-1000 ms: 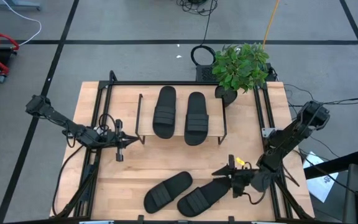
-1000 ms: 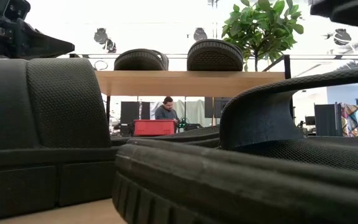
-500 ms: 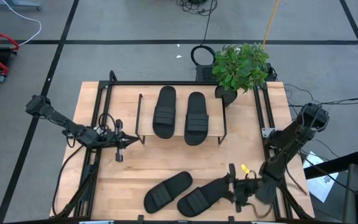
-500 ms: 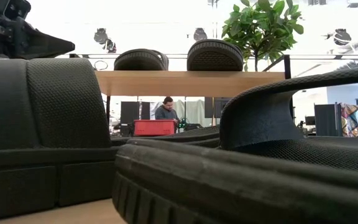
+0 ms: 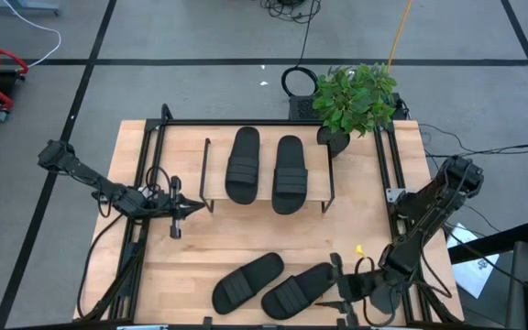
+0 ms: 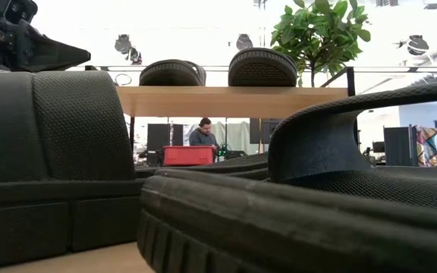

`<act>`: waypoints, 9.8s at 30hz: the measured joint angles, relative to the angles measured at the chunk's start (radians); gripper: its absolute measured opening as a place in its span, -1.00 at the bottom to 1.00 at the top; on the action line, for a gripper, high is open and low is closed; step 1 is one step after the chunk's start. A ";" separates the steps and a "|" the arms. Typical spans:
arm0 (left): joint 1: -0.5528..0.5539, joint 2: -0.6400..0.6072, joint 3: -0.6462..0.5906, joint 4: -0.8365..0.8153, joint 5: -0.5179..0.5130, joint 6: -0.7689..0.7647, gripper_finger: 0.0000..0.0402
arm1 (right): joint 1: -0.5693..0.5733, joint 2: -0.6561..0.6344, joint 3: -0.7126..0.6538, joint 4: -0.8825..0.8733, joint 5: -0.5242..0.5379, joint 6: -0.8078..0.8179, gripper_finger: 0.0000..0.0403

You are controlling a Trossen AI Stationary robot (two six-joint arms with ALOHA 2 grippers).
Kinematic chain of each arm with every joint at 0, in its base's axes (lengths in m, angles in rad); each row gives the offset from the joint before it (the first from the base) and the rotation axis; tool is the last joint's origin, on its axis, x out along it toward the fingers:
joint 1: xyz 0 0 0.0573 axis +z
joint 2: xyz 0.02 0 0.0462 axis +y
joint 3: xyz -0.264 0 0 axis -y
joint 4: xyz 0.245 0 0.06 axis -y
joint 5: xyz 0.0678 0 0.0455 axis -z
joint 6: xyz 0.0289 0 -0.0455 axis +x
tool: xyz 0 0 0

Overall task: Pick and place slides into the shelf
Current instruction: Put the black slide under the shelf

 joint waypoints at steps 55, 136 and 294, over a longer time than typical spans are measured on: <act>0.000 -0.001 0.000 0.073 -0.010 0.172 -0.94 | -0.106 0.271 -0.002 0.043 -0.130 0.936 -0.08; 0.000 0.000 0.000 -0.032 0.026 0.127 -0.88 | -0.111 0.253 -0.001 -0.011 -0.207 0.845 0.26; -0.129 1.410 1.291 -0.325 -0.389 0.952 -0.99 | -0.350 -0.110 0.002 -0.021 -0.382 0.306 -0.77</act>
